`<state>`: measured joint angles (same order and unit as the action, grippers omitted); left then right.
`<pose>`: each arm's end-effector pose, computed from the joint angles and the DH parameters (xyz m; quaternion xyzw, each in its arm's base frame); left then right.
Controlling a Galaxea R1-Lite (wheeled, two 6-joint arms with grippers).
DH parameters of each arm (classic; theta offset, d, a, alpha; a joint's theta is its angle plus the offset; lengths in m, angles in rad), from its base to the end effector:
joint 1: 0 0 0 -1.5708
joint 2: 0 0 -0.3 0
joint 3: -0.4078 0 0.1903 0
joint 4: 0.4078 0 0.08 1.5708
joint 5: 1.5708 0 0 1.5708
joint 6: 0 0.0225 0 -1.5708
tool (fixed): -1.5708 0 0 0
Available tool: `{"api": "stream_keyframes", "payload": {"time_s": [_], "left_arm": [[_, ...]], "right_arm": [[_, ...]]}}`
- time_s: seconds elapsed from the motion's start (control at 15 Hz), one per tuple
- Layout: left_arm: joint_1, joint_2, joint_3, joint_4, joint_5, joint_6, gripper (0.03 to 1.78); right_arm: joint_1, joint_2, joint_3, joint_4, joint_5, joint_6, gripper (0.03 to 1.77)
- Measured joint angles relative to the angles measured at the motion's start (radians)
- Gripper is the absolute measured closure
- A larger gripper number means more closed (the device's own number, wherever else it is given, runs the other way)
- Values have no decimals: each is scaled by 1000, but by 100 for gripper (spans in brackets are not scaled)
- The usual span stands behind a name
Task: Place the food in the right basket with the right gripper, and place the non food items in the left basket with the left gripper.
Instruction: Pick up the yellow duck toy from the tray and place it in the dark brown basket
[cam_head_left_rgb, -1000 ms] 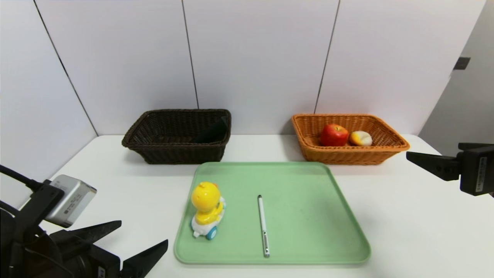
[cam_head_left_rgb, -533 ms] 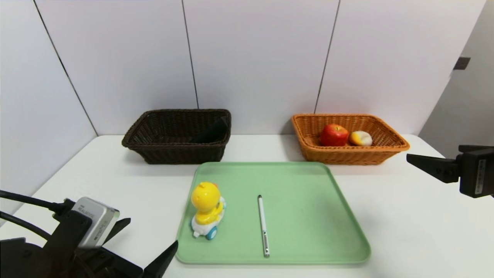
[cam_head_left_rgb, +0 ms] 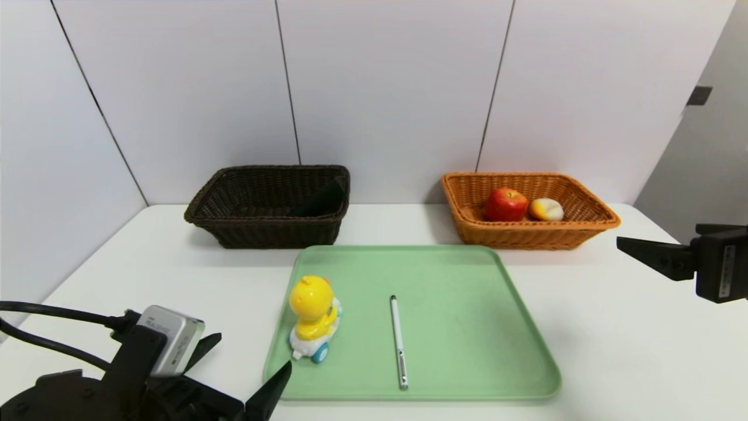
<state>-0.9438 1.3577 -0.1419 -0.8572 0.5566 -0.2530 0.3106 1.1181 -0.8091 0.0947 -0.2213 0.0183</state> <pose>0.1040 -0.1233 0.1209 -0.0012 0.1533 -0.1713 0.9732 0.1462 0.0417 0.2485 -0.0437 0.1938 0.0420 0.9792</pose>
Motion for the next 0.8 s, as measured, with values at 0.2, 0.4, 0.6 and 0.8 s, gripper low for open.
{"api": "stream_keyframes", "payload": {"time_s": [0.2, 0.4, 0.6, 0.8], "left_arm": [[-43, 34, -7, -37, 25, -6, 12], [-73, 63, -32, -62, 26, -57, 12], [-81, 110, -38, -118, 28, -65, 12], [-82, 193, -32, -229, 61, -63, 12]], "right_arm": [[-7, 1, 0, 0, -1, 0, 10], [-9, 3, 6, 0, 0, 0, 10], [-9, 5, 11, 0, 0, 0, 10], [-9, 4, 20, 0, 0, 0, 10]]}}
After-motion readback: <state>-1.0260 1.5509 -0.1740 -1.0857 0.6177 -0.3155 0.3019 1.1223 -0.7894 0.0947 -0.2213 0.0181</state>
